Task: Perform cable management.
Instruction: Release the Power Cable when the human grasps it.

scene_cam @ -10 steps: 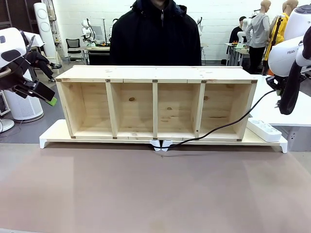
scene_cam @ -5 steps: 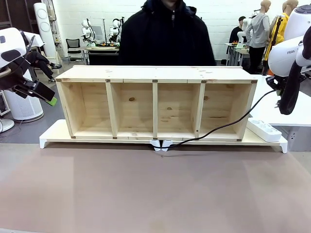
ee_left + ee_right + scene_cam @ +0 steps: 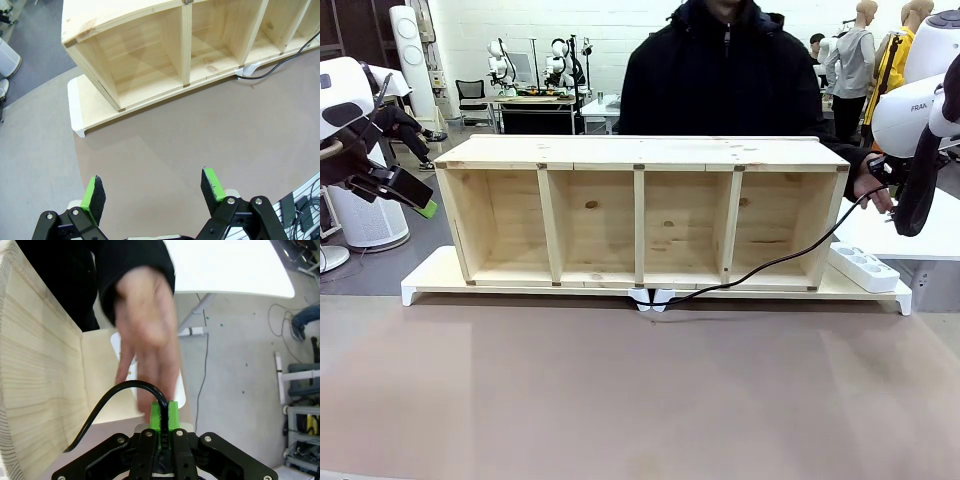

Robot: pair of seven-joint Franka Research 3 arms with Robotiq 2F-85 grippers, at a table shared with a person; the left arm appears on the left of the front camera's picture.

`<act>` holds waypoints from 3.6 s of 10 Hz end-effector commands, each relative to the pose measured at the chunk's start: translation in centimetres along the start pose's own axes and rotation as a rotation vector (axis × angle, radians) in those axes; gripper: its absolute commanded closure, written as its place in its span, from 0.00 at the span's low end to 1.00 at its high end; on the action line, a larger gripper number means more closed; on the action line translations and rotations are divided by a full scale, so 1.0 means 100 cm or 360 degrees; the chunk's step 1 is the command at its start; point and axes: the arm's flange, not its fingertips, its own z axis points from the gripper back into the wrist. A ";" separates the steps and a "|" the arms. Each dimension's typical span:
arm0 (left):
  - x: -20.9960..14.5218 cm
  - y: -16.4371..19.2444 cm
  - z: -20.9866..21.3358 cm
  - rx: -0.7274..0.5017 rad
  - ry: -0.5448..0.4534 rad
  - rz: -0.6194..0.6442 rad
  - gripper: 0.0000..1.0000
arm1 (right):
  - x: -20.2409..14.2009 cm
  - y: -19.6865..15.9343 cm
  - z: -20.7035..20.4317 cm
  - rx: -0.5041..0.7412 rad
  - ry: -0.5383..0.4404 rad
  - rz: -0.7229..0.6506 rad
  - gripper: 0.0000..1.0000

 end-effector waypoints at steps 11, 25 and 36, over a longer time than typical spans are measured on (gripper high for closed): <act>0.000 0.001 0.000 0.0011 -0.0004 -0.0004 0.00 | 0.000 -0.003 -0.001 -0.0009 0.0024 0.0003 0.69; 0.000 0.001 0.000 0.0011 -0.0004 -0.0004 0.00 | 0.000 -0.003 -0.001 -0.0006 0.0009 -0.0007 0.09; 0.000 0.001 0.000 0.0011 -0.0004 -0.0004 0.00 | 0.000 -0.003 -0.001 -0.0006 0.0009 -0.0007 0.09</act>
